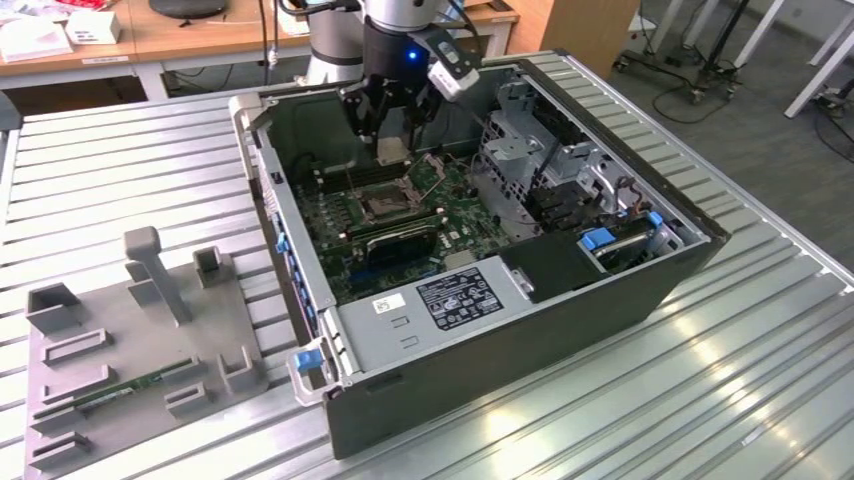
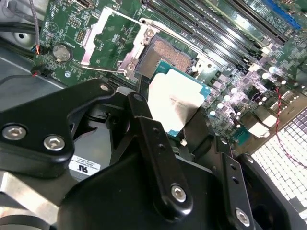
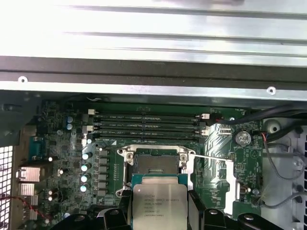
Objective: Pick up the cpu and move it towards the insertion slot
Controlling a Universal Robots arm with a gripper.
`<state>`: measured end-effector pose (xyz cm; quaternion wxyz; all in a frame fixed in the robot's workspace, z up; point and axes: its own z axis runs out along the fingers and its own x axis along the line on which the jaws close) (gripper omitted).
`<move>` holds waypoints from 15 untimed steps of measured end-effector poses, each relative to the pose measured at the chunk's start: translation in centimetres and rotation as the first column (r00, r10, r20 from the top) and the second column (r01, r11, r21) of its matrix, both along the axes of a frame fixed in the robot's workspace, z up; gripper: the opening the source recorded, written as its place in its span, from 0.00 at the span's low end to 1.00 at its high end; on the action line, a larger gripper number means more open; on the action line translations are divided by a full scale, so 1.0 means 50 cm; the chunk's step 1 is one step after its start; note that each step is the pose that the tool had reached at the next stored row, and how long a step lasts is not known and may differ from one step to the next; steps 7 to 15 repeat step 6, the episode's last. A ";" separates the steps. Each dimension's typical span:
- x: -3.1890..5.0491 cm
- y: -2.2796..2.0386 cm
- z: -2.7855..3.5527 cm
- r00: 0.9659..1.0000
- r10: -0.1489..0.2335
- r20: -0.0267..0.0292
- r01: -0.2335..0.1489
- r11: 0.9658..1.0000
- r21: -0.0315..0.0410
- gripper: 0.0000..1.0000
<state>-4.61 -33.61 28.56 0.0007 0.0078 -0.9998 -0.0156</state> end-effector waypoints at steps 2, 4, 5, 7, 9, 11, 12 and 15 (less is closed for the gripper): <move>0.000 0.0000 0.000 1.000 0.000 0.000 0.000 1.000 0.000 0.54; 0.000 0.0000 0.004 1.000 0.000 0.000 0.000 1.000 0.000 0.54; 0.000 0.0000 0.004 1.000 0.000 0.000 0.000 1.000 0.000 0.54; 0.000 0.0000 0.005 1.000 0.000 0.000 0.000 1.000 0.000 0.54; 0.000 0.0000 0.005 1.000 0.000 0.000 0.000 1.000 0.000 0.54; 0.000 0.0000 0.005 1.000 0.000 0.000 0.000 1.000 0.000 0.54; 0.000 0.0000 0.005 1.000 0.000 0.000 0.000 1.000 0.000 0.54; 0.000 0.0000 0.005 1.000 0.000 0.000 0.000 1.000 0.000 0.54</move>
